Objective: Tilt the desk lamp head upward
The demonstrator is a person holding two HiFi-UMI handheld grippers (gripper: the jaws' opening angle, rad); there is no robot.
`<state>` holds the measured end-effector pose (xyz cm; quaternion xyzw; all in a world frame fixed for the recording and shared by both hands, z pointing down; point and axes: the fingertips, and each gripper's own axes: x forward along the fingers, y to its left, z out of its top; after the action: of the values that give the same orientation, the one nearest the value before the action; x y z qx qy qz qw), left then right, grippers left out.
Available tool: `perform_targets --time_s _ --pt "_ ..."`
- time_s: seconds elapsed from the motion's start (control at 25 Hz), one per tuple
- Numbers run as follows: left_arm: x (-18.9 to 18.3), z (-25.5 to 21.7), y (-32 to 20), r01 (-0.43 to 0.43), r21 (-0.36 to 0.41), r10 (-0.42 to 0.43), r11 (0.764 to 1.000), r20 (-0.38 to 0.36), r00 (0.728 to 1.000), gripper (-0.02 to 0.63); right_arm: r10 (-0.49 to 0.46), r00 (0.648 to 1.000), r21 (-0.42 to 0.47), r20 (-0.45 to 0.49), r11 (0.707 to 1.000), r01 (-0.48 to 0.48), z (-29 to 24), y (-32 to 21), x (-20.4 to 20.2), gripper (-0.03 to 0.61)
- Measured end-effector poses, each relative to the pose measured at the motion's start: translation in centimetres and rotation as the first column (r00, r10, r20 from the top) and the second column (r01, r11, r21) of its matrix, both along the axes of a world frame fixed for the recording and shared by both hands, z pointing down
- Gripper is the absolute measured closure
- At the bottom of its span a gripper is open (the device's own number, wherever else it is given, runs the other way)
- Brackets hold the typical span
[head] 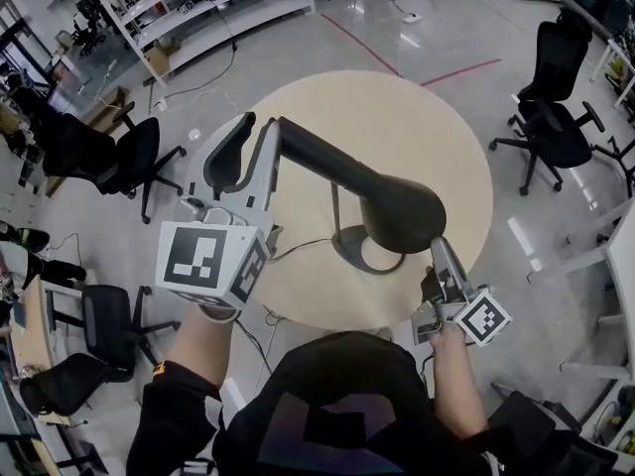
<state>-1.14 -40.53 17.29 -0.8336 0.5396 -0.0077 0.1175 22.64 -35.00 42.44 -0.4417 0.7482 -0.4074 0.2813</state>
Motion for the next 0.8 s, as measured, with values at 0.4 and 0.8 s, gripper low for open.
perform_targets --time_s 0.4,0.8 --pt "1.5 1.3 -2.2 -0.006 -0.057 0.008 0.998 0.031 1.0 0.488 -0.051 0.985 0.027 0.166 0.999 0.047 -1.2 0.1 -0.3 0.494" --pt "-1.3 1.9 -2.4 -0.048 -0.092 0.049 0.995 0.007 0.999 0.507 -0.024 0.98 0.085 0.196 0.996 0.007 -3.7 0.9 -0.7 0.495"
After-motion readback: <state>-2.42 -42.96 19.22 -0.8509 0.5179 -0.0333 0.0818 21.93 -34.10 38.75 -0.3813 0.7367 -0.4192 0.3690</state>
